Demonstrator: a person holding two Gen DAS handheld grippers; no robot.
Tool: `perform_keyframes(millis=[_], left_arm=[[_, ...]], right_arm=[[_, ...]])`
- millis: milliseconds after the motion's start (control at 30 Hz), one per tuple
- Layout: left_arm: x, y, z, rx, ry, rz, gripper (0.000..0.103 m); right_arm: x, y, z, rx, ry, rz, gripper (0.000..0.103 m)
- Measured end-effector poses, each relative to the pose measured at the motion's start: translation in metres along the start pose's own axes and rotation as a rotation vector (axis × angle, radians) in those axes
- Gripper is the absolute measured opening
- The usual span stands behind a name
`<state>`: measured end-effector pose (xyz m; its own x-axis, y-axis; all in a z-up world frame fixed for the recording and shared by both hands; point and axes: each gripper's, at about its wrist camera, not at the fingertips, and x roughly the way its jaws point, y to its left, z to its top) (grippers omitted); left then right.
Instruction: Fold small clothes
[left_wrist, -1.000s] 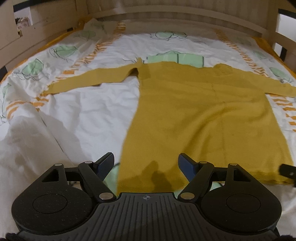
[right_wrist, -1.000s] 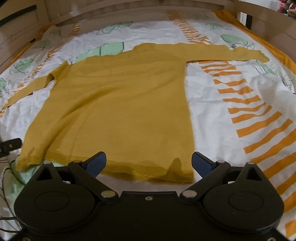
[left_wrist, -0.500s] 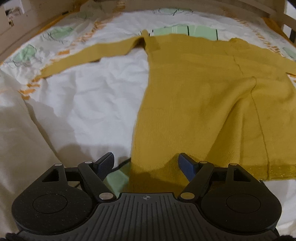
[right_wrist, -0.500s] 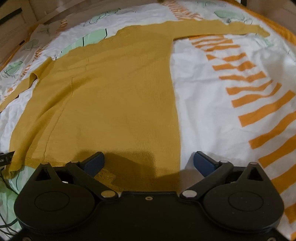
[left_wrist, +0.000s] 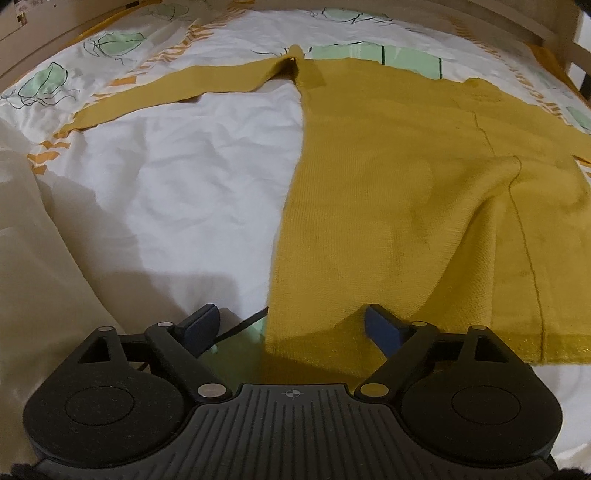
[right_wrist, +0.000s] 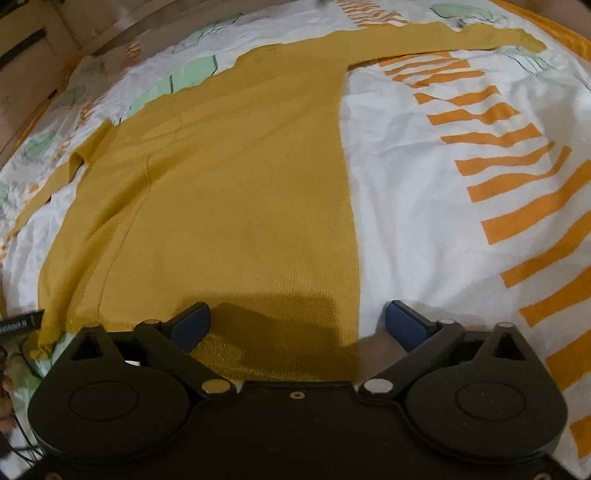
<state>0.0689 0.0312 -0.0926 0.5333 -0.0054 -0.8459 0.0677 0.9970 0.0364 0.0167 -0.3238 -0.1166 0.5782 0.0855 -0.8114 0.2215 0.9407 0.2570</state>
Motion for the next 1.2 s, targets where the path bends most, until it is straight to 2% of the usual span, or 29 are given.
perform_keyframes(millis=[100, 133, 167, 200, 233, 267, 533, 733, 933, 1033, 1067, 1100, 1133, 1167, 1200], left_arm=[[0.0, 0.0, 0.0, 0.002, -0.005, -0.002, 0.087], [0.001, 0.0, 0.0, 0.0, -0.006, -0.003, 0.087], [0.001, 0.0, 0.0, 0.0, -0.006, -0.003, 0.087], [0.001, 0.0, 0.0, -0.001, -0.005, -0.003, 0.087], [0.001, 0.0, 0.0, -0.001, -0.006, -0.003, 0.087], [0.001, 0.0, 0.0, -0.001, -0.006, -0.003, 0.087], [-0.005, 0.002, 0.003, -0.009, -0.003, -0.021, 0.083], [-0.018, -0.003, 0.005, 0.031, -0.034, -0.015, 0.081], [-0.004, -0.001, 0.003, 0.045, 0.032, -0.004, 0.082], [-0.004, 0.008, 0.001, 0.026, 0.052, -0.034, 0.082], [-0.004, 0.009, 0.001, 0.033, 0.06, -0.038, 0.082], [-0.005, 0.009, 0.001, 0.04, 0.066, -0.04, 0.081], [-0.007, 0.008, 0.002, 0.047, 0.071, -0.04, 0.08], [-0.01, 0.008, 0.002, 0.05, 0.071, -0.04, 0.076], [-0.015, 0.007, 0.003, 0.053, 0.063, -0.037, 0.076]], right_arm=[[-0.006, -0.003, 0.001, -0.011, -0.021, -0.016, 0.064], [-0.008, -0.004, 0.001, -0.007, -0.027, -0.014, 0.059], [-0.01, -0.007, 0.001, 0.005, -0.031, -0.012, 0.048], [-0.012, -0.009, 0.001, 0.011, -0.035, -0.011, 0.03], [-0.013, -0.011, 0.001, 0.017, -0.037, -0.003, 0.018], [-0.014, -0.013, 0.001, 0.029, -0.038, 0.02, 0.013], [-0.032, -0.002, 0.008, -0.046, -0.051, -0.004, 0.011], [-0.052, -0.016, 0.019, -0.106, -0.056, -0.143, 0.01], [-0.026, -0.014, 0.018, -0.158, 0.08, -0.174, 0.011], [-0.019, -0.012, 0.015, -0.193, 0.12, -0.195, 0.017], [-0.02, -0.012, 0.015, -0.185, 0.118, -0.197, 0.022], [-0.022, -0.015, 0.016, -0.177, 0.118, -0.198, 0.035], [-0.024, -0.017, 0.018, -0.171, 0.114, -0.201, 0.044], [-0.027, -0.017, 0.02, -0.167, 0.103, -0.205, 0.058], [-0.032, -0.017, 0.023, -0.168, 0.082, -0.209, 0.064]])
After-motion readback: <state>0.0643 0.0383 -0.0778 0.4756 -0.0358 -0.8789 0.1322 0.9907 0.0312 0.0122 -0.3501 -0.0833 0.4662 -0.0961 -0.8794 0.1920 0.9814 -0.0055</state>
